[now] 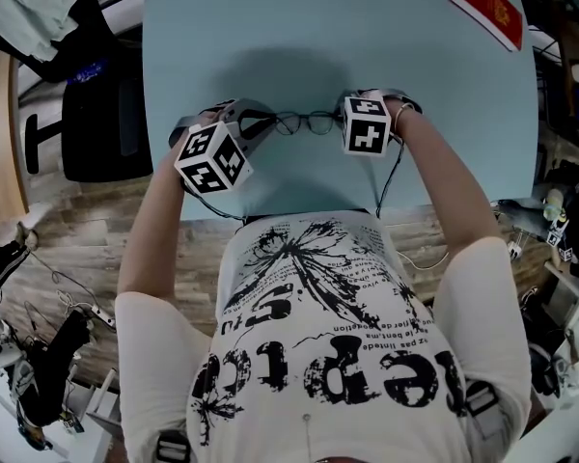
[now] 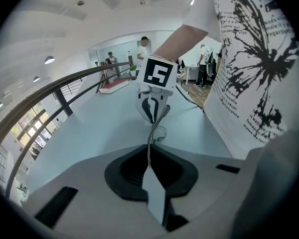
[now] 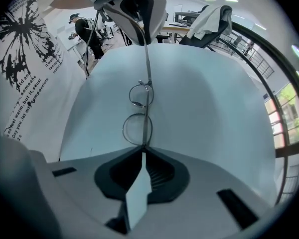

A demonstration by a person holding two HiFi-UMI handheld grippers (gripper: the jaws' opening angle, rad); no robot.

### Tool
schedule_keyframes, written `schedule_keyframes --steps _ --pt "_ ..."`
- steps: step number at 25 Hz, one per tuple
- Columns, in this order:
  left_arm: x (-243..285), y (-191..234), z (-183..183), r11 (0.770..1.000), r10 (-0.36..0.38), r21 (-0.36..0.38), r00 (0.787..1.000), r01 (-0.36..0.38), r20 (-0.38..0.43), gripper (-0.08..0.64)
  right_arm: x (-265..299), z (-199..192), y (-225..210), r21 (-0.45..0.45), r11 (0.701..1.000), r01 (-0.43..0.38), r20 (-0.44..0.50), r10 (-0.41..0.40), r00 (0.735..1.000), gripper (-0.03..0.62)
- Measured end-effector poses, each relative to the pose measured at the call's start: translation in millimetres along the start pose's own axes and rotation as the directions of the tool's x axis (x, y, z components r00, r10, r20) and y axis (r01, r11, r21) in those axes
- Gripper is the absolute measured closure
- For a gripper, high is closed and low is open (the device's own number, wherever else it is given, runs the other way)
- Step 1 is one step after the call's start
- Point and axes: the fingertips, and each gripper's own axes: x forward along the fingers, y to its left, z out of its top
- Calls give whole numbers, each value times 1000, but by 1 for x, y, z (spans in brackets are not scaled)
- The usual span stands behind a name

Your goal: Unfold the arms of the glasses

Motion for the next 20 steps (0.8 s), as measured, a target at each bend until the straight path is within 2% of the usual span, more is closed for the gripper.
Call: schedule_keyframes --steps 5,13,16,20 --pt "-2 5 -6 999 22 -25 1000 -21 8 531 -1 -12 -4 15 1000 4 -15 -4 1000 557" --pt "-3 -2 -8 999 23 -44 999 -22 33 531 -8 -8 -6 30 999 33 -27 -32 999 545" --pt "-3 -2 -8 998 33 -50 999 -31 41 531 -14 8 -4 26 999 40 8 -40 999 494" --pt "-1 -1 -7 995 64 -76 996 -60 63 529 -11 39 -2 -8 999 46 57 -45 997 494"
